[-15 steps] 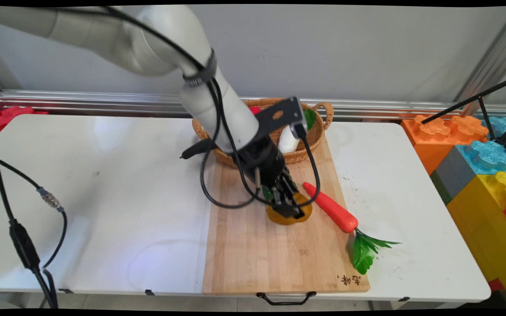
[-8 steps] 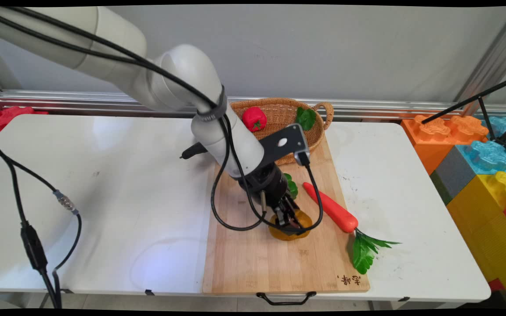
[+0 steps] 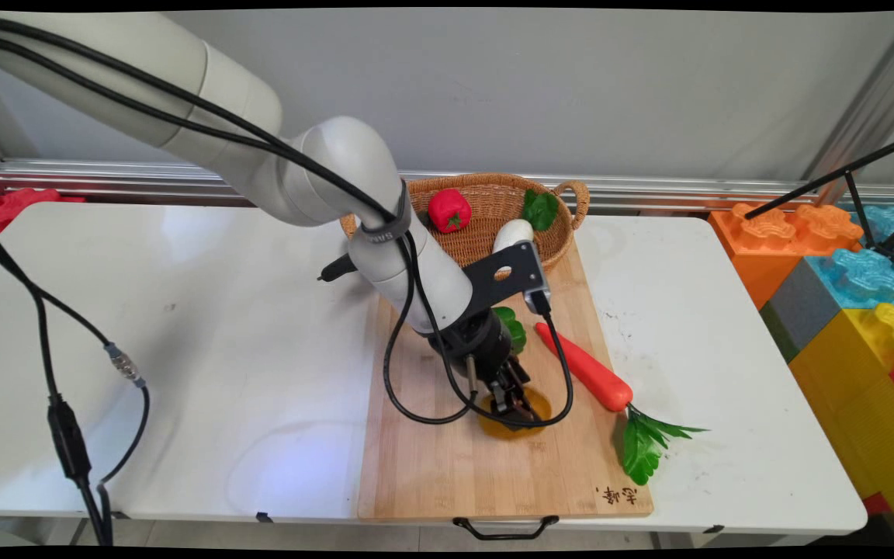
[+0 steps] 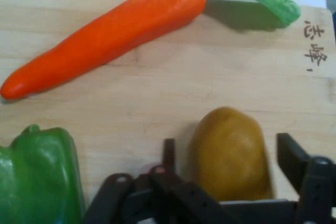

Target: Place the picked object on the cutting board

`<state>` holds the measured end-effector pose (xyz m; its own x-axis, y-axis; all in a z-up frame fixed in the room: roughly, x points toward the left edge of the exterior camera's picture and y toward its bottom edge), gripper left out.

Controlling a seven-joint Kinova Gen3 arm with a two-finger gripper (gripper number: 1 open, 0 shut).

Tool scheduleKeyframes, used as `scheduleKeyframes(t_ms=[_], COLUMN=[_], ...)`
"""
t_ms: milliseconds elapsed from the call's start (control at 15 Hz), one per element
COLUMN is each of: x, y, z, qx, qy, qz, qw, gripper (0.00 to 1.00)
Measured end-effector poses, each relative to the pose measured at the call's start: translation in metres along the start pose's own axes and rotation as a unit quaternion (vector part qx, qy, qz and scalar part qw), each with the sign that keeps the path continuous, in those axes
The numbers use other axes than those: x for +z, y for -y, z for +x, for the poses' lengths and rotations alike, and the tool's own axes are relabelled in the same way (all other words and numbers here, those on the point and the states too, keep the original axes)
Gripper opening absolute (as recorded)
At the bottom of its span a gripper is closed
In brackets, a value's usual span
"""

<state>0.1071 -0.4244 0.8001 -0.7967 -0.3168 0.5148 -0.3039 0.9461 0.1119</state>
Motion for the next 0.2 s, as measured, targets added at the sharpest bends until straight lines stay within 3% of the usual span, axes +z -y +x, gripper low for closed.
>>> scheduleKeyframes(t_ms=[200], x=[0.0025], y=[-0.0002], z=[-0.0003], qx=[0.004], qy=[-0.002], qz=[0.002], qw=[1.0000], gripper=[1.00])
